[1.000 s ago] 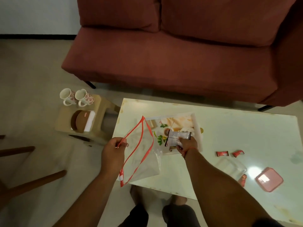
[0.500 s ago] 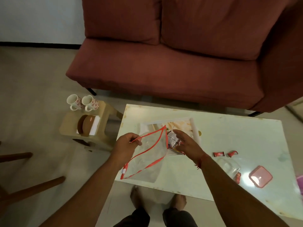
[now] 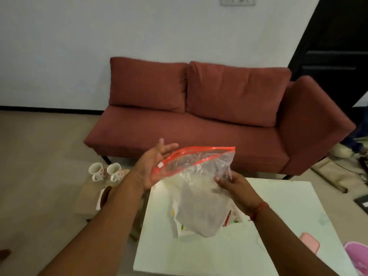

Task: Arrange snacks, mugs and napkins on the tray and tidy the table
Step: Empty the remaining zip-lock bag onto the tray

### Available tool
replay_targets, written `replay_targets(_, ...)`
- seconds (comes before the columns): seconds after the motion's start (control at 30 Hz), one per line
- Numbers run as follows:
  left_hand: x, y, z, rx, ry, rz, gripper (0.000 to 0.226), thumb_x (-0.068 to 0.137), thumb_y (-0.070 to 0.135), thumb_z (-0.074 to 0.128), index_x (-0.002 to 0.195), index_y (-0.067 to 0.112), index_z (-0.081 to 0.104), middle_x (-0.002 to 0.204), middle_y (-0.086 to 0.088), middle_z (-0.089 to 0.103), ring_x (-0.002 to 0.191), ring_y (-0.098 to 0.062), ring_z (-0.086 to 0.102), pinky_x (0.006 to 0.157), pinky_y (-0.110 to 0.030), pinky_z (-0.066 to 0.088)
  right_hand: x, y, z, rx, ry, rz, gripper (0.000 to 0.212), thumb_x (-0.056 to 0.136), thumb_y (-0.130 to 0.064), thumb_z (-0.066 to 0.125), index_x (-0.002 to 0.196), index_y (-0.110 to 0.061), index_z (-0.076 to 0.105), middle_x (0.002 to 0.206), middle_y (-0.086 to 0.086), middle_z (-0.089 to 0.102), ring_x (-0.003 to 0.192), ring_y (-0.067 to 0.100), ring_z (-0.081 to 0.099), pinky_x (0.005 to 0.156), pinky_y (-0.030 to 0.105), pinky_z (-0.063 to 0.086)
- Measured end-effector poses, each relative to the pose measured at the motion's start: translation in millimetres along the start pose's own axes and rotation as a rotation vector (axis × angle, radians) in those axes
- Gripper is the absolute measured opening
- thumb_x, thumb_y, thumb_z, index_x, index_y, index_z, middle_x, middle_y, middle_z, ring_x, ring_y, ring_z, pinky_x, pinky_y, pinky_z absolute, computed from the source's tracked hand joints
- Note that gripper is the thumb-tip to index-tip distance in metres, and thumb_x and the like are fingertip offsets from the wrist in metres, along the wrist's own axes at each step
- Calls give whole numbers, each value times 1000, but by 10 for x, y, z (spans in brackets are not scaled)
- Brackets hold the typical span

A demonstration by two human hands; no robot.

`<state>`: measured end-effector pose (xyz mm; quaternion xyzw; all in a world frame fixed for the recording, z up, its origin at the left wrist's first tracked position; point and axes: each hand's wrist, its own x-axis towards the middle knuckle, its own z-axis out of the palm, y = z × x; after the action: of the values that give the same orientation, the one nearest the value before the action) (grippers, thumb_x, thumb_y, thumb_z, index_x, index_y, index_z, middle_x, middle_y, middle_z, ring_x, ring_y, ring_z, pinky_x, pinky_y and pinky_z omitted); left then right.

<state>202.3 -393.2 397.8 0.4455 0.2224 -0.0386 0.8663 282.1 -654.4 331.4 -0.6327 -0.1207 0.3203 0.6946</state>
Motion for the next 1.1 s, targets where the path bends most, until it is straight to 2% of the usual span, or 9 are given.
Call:
replay_targets(0.07, -46, -13, -146, -174, 19, 28, 71, 88, 67, 42, 120, 7, 61, 111, -17, 71, 95, -31, 72, 79, -47, 58, -20, -129, 128, 132, 108, -33, 31, 85, -18, 70, 105, 6, 63, 100, 11, 65, 94, 24, 65, 84, 51, 58)
replay_targets(0.2, -97, -333, -209, 117, -6, 5, 79, 88, 75, 30, 128, 14, 61, 122, -13, 69, 113, -31, 64, 100, -52, 48, 3, -320, 364, 150, 278, -116, 27, 94, -17, 63, 120, -14, 64, 115, 3, 72, 105, 22, 70, 78, 51, 60)
replay_targets(0.33, -195, -482, -87, 412, -27, 58, 61, 80, 62, 52, 126, 23, 60, 124, -4, 69, 111, -21, 67, 99, -51, 52, 55, -404, 553, 141, 393, -155, 24, 94, -31, 64, 115, -20, 68, 116, 27, 66, 111, 56, 55, 89, 60, 53)
replay_targets(0.47, -172, -503, -109, 355, -88, 40, 66, 81, 69, 41, 132, 31, 57, 129, 2, 66, 120, -20, 61, 105, -50, 47, 76, -495, 651, 238, 379, -148, 30, 101, -25, 53, 125, -10, 61, 118, 17, 70, 109, 35, 68, 91, 54, 55)
replay_targets(0.6, -100, -399, -31, 183, -119, -14, 71, 89, 72, 27, 140, 27, 49, 139, 5, 59, 133, -19, 51, 114, -49, 36, 75, -506, 663, 367, 322, -139, 37, 102, -25, 48, 130, -4, 58, 123, 20, 67, 115, 37, 64, 92, 50, 56)
replay_targets(0.8, -85, -345, 187, 356, -124, 202, 25, 100, 35, 53, 120, 28, 68, 119, -2, 72, 113, -24, 66, 89, -43, 57, 61, -535, 660, 162, 354, -165, 28, 103, -25, 48, 114, -8, 67, 110, 19, 73, 103, 36, 70, 89, 50, 56)
replay_targets(0.87, -96, -329, 246, 363, -120, 271, 32, 98, 45, 54, 119, 25, 66, 115, 1, 72, 112, -20, 66, 91, -37, 54, 89, -524, 576, 28, 476, -185, 25, 101, -30, 52, 108, -12, 69, 100, 14, 76, 94, 34, 72, 80, 50, 59)
replay_targets(0.97, -136, -330, 393, 498, -93, 387, 46, 85, 64, 53, 102, 22, 60, 87, 19, 66, 86, 1, 60, 82, -21, 49, 120, -531, 373, -87, 616, -206, 25, 97, -37, 57, 109, -20, 70, 97, 6, 76, 84, 26, 73, 58, 37, 58)
replay_targets(1.1, -99, -411, 683, 638, -119, 392, 33, 91, 44, 62, 113, 19, 59, 92, 16, 68, 88, 3, 65, 74, -16, 50, 115, -615, 139, -144, 651, -213, 25, 96, -42, 57, 100, -22, 70, 89, 2, 75, 81, 20, 72, 56, 33, 56)
